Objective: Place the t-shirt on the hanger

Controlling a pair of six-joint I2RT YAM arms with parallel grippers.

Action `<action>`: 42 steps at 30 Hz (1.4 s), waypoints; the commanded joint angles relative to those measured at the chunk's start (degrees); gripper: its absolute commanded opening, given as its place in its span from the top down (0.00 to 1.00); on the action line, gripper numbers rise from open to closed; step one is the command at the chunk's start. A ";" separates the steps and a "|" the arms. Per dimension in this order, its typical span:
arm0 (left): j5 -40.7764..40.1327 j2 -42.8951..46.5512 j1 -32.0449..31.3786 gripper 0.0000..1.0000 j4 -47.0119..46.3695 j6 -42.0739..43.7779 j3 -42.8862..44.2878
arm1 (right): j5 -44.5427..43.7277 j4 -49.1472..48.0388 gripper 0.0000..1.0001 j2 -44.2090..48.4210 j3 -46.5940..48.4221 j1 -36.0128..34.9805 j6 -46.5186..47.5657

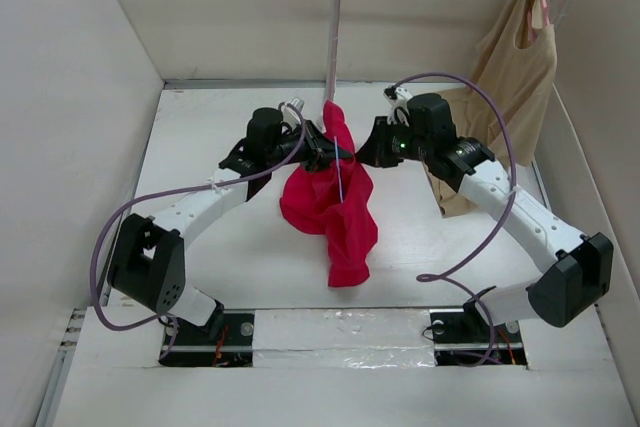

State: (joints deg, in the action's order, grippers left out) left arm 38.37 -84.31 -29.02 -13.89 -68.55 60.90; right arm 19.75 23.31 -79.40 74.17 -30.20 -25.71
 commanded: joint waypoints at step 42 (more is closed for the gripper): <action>3.55 -2.96 0.10 1.00 -14.06 -15.91 -5.09 | -30.37 10.36 0.44 11.72 -11.41 -30.09 -4.08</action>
State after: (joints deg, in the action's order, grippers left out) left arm 40.25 -89.19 -29.02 -24.36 -83.33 53.74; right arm -3.53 36.86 -68.23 63.11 -59.53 -28.42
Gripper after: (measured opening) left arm 0.043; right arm 0.568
